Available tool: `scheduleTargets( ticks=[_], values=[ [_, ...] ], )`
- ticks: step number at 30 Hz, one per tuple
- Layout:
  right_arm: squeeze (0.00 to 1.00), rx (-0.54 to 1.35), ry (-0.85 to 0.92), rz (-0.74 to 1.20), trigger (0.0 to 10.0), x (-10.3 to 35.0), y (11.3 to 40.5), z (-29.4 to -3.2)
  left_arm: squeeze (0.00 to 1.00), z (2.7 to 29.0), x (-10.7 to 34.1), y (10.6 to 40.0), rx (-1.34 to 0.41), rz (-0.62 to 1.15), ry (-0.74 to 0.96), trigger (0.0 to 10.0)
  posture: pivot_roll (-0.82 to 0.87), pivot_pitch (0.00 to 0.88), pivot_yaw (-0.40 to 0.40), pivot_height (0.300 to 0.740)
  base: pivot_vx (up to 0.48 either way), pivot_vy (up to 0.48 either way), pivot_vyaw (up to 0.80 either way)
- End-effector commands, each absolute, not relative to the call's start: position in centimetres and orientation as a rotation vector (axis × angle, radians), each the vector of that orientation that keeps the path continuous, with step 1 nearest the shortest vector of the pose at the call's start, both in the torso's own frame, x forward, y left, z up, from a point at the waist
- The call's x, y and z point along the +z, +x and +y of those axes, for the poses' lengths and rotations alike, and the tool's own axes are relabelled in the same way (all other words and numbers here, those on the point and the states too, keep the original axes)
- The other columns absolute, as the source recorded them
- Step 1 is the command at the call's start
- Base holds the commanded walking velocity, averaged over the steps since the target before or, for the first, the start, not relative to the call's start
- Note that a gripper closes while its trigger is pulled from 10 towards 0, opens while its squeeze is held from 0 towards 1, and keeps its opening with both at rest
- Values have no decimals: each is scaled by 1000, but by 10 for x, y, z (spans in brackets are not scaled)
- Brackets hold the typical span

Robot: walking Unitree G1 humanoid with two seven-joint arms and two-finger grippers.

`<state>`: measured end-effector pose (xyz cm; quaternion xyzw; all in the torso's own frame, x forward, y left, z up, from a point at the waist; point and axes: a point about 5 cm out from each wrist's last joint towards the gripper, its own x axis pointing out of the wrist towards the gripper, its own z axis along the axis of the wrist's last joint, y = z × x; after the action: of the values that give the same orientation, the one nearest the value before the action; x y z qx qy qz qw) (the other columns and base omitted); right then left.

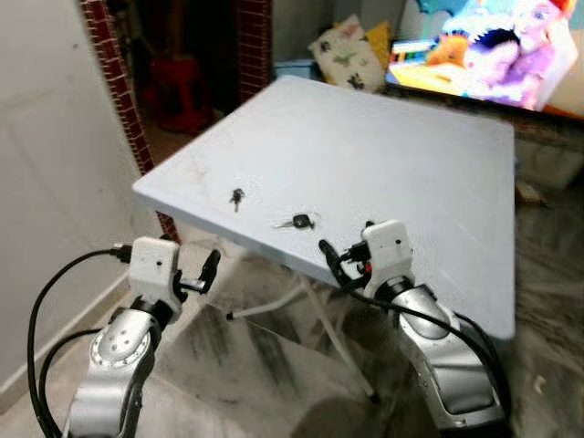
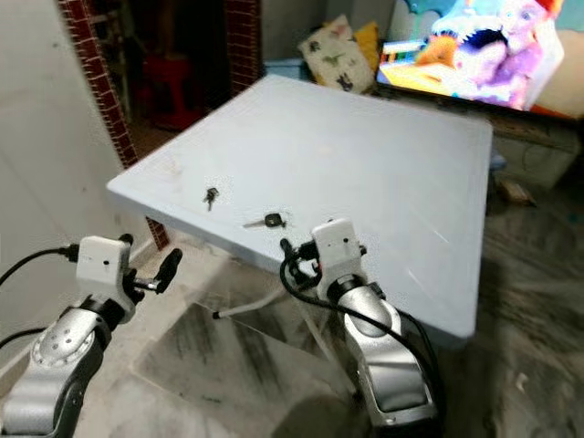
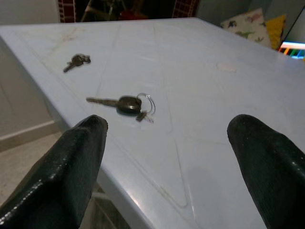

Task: Hang keys on a hook

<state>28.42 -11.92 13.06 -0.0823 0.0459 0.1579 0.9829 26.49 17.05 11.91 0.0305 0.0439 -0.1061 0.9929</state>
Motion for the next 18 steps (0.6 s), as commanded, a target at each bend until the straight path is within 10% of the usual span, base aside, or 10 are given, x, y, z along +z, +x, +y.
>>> scheduleTargets(
  ticks=[1,12,18],
  values=[
    [0,346,-160,73,10000,135,285,-111,0,178,120,263,-177,88,63,10000,75,1,24,740,0,0,0],
    [0,362,-180,70,10000,135,284,-109,0,176,118,263,-153,89,74,10000,73,0,21,740,0,0,0],
    [0,369,-184,63,10000,136,283,-107,0,174,117,262,-141,90,70,10000,74,0,19,740,0,0,745]
  ],
)
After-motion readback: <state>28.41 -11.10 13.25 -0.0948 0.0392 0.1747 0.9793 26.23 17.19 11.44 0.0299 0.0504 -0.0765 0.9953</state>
